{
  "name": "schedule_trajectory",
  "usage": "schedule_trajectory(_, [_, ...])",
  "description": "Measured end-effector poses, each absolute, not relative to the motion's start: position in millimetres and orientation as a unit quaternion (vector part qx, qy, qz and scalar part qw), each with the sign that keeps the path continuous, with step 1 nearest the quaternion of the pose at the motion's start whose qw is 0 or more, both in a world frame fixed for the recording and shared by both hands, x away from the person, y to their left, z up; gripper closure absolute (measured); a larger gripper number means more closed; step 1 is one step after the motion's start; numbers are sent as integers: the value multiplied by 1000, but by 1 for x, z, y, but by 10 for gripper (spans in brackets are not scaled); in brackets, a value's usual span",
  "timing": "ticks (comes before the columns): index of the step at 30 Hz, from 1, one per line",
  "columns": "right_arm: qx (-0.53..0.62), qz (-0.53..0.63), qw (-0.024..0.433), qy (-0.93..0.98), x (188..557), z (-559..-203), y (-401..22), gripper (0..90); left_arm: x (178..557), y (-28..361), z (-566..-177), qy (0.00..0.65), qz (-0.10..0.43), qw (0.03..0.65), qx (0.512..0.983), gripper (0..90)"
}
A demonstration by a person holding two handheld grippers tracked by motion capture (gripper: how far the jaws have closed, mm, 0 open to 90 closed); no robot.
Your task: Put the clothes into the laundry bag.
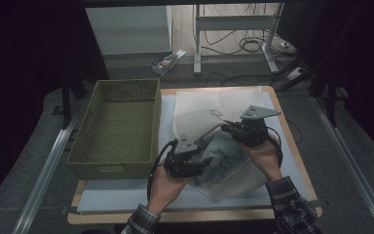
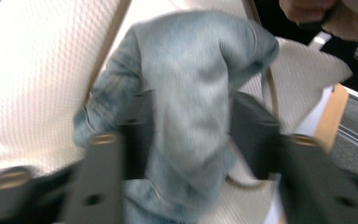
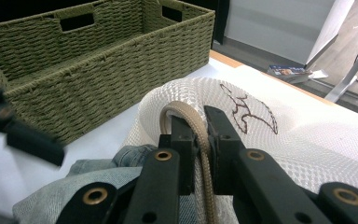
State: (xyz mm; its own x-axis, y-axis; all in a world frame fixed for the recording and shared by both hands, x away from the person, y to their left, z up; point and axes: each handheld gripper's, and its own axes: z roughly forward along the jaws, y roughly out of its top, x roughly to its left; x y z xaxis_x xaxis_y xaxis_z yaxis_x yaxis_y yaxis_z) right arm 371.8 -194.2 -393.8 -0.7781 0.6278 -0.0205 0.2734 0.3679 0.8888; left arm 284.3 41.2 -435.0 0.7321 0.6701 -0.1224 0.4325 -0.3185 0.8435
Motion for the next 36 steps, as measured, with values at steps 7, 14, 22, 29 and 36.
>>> schedule_trajectory(7, [276, 489, 182, 807, 370, -393, -193, 818, 280, 40, -451, 344, 118, 467, 806, 830])
schedule_trajectory(14, [273, 488, 178, 810, 368, -392, -189, 819, 294, 25, -463, 343, 128, 472, 802, 834])
schedule_trajectory(22, [265, 487, 177, 813, 363, -390, -184, 826, 326, 5, -460, 354, 142, 480, 790, 848])
schedule_trajectory(29, [266, 496, 173, 808, 362, -385, -186, 835, 343, -3, -468, 368, 140, 470, 790, 844])
schedule_trajectory(36, [275, 498, 173, 804, 367, -389, -192, 834, 317, 22, -450, 340, 146, 479, 796, 638])
